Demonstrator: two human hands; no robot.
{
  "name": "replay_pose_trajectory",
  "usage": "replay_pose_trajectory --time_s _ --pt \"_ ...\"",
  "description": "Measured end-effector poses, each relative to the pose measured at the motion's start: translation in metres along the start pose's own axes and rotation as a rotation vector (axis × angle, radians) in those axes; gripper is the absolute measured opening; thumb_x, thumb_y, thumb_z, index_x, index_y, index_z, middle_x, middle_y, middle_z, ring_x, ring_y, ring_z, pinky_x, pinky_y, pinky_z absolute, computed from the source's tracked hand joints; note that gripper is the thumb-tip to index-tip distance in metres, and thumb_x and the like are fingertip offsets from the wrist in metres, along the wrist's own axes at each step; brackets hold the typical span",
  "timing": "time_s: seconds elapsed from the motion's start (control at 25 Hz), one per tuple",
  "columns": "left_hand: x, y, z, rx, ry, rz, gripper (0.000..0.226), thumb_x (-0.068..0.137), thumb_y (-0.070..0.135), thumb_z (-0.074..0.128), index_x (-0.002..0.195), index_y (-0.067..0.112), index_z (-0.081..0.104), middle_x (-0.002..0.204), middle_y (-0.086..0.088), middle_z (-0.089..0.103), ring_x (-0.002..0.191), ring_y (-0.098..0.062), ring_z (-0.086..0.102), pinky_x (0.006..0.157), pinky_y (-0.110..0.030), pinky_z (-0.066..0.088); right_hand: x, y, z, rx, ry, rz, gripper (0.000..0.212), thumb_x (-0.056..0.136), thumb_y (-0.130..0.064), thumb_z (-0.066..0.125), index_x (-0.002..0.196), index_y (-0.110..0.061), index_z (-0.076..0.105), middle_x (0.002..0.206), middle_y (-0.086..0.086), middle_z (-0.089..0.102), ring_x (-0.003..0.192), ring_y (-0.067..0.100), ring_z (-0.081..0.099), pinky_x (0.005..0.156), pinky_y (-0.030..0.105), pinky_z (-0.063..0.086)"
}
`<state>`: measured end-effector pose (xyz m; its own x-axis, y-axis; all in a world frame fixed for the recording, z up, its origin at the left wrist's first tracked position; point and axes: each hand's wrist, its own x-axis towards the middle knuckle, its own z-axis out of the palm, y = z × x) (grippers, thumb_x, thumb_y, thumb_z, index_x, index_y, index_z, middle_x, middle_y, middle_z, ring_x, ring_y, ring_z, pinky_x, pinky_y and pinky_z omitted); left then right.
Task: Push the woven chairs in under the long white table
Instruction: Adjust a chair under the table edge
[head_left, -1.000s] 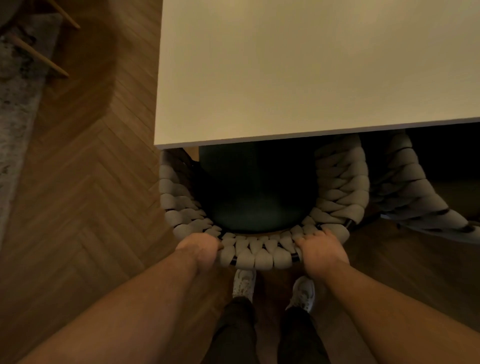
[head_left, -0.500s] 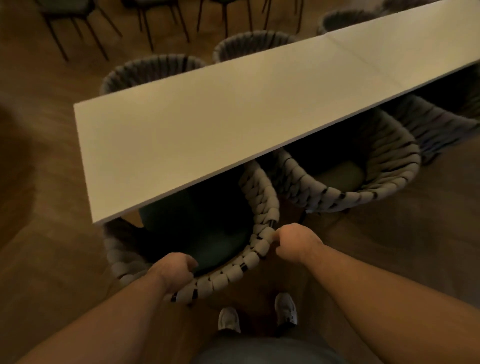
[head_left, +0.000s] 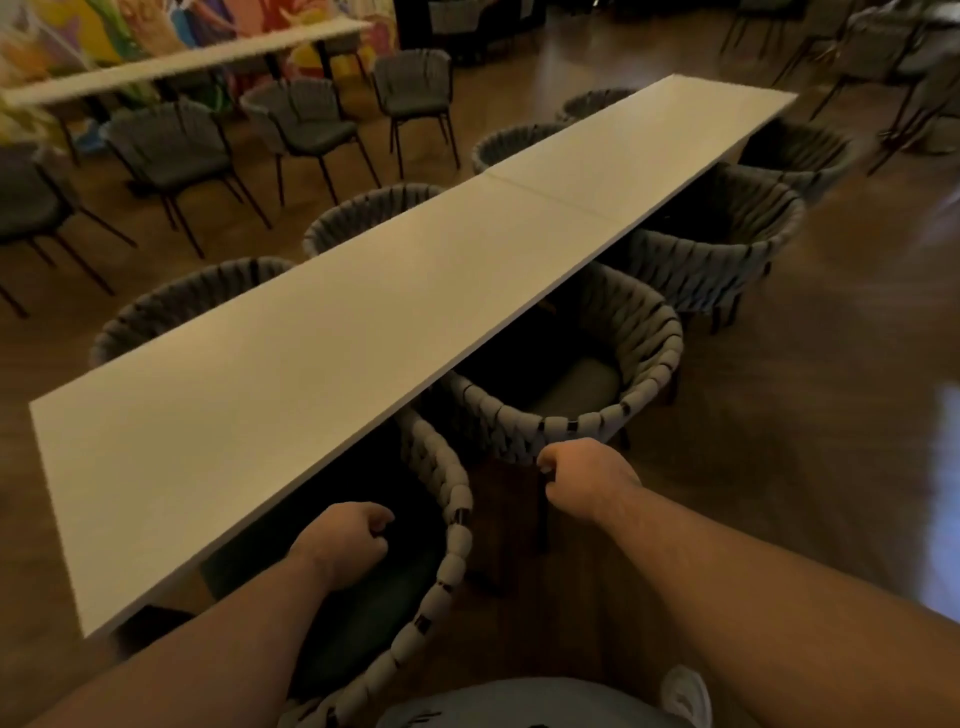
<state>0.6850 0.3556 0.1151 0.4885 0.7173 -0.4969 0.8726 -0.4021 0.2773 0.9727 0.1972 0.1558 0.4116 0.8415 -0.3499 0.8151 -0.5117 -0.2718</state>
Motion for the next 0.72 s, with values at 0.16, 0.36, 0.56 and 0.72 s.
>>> replay_pose_trajectory --time_s 0.16,0.36,0.56,0.72 --pt "0.028 0.082 0.001 0.032 0.026 0.073 0.051 0.096 0.025 0.063 0.146 0.033 0.058 0.14 0.006 0.063 0.125 -0.013 0.061 0.105 -0.031 0.052 0.006 0.072 -0.03 0.014 0.017 0.033 0.039 0.099 -0.025 0.061 0.137 -0.035 0.061 0.127 0.0 0.066 0.113 0.022 0.063 0.09 0.037 0.058" --pt "0.062 0.208 0.031 -0.001 0.028 0.079 0.055 0.098 0.026 0.061 0.151 0.035 0.053 0.145 0.006 0.061 0.117 -0.011 0.064 0.089 -0.022 0.054 0.019 0.181 -0.073 -0.022 0.024 0.038 0.047 0.098 -0.025 0.063 0.142 -0.037 0.057 0.13 -0.001 0.066 0.117 0.022 0.064 0.093 0.04 0.059" --pt "0.09 0.303 0.05 -0.076 0.02 0.056 0.057 0.095 0.027 0.066 0.149 0.041 0.052 0.135 0.003 0.064 0.09 -0.014 0.066 0.069 -0.023 0.053 0.044 0.266 -0.1 -0.048 -0.026 0.019 0.053 0.098 -0.024 0.065 0.148 -0.038 0.053 0.139 -0.004 0.062 0.124 0.02 0.06 0.099 0.041 0.057" --pt "0.125 0.333 0.051 -0.093 -0.004 0.001 0.062 0.095 0.026 0.068 0.152 0.04 0.049 0.138 0.001 0.063 0.1 -0.02 0.071 0.066 -0.022 0.053 0.087 0.298 -0.102 -0.075 -0.091 -0.005 0.056 0.098 -0.02 0.063 0.15 -0.035 0.051 0.142 -0.004 0.06 0.128 0.02 0.058 0.103 0.04 0.054"
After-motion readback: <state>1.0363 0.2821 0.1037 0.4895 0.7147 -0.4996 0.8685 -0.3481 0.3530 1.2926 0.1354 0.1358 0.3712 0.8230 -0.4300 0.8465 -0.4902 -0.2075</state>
